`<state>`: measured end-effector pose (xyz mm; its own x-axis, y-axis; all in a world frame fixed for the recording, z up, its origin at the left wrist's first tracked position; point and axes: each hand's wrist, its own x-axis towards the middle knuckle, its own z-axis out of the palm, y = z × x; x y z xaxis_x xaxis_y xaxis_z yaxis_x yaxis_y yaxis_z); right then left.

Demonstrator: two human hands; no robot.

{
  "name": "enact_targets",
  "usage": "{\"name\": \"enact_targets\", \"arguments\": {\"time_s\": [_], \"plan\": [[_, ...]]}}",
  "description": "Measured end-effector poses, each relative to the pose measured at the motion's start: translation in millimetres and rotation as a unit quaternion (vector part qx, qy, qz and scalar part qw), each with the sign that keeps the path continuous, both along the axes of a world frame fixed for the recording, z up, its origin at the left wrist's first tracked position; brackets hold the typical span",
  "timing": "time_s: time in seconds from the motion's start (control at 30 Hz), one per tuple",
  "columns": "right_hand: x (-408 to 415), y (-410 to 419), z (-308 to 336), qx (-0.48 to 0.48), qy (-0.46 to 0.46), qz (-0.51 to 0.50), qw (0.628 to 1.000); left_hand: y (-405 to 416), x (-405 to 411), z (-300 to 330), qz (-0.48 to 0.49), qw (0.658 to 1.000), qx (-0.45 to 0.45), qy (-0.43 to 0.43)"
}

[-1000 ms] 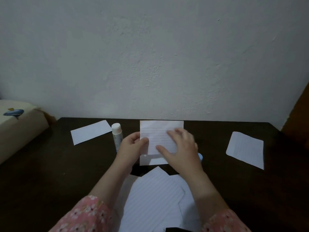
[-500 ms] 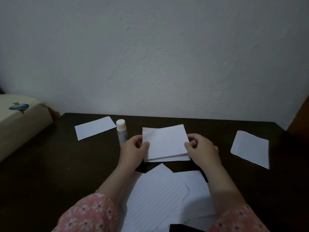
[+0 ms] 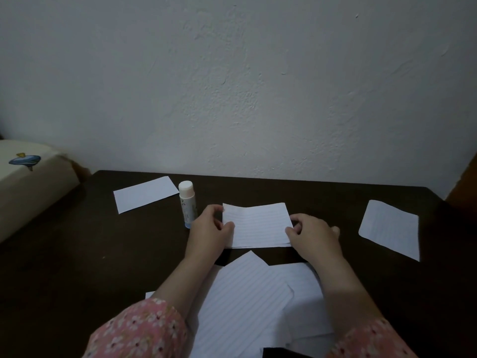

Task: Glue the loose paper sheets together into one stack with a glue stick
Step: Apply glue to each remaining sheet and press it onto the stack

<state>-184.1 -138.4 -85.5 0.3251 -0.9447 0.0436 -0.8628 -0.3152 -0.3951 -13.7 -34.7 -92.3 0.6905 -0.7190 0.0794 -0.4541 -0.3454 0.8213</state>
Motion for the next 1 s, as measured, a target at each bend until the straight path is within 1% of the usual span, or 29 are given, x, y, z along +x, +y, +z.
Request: {"name": "enact_targets", "arguments": {"time_s": [0.17,0.27,0.33,0.4,0.47,0.53,0.57,0.6,0.63,0.7,0.73,0.77,0.87,1.0], "plan": [[2.3,1.1,1.4,0.002,0.032,0.001,0.999,-1.5,0.9,-1.0,0.002,0.999,0.030,-0.028],[3.6,3.8,6.4,-0.004,0.086,0.000,0.996,-4.7,-0.3,-3.2,-0.005,0.992,0.081,-0.097],[5.8,4.7,11.2,-0.031,0.114,-0.003,0.993,-4.9,-1.2,-3.0,0.000,0.988,0.090,-0.123],[10.2,5.5,16.1,-0.069,0.095,-0.008,0.993,-5.2,-2.9,0.7,-0.003,0.989,0.073,-0.127],[20.4,8.4,16.7,-0.104,0.020,0.017,0.994,-6.7,-6.9,5.5,-0.037,0.986,0.055,-0.155],[32.8,12.8,11.4,-0.077,-0.054,0.089,0.992,-11.7,-11.7,4.8,-0.104,0.965,0.077,-0.230],[38.5,15.1,6.6,-0.046,-0.069,0.126,0.989,-13.9,-13.1,3.0,-0.140,0.945,0.111,-0.272],[42.7,16.4,0.2,-0.015,-0.061,0.157,0.986,-15.2,-13.3,1.5,-0.173,0.924,0.159,-0.300],[45.1,16.3,-7.2,0.006,-0.029,0.176,0.984,-16.5,-12.4,0.6,-0.198,0.906,0.209,-0.311],[47.4,14.9,-20.3,-0.004,0.076,0.195,0.978,-17.5,-7.9,-1.0,-0.224,0.886,0.269,-0.304],[47.6,14.1,-24.3,-0.018,0.110,0.199,0.974,-17.3,-6.2,-1.6,-0.230,0.882,0.280,-0.301],[47.9,14.0,-26.0,-0.025,0.124,0.197,0.972,-16.6,-5.7,-1.8,-0.233,0.881,0.283,-0.300],[48.2,16.2,-24.8,-0.018,0.123,0.177,0.976,-15.4,-6.1,-4.6,-0.217,0.891,0.280,-0.286],[51.1,19.8,-24.7,0.006,0.103,0.116,0.988,-15.3,-8.7,-8.3,-0.156,0.908,0.288,-0.262]]}}
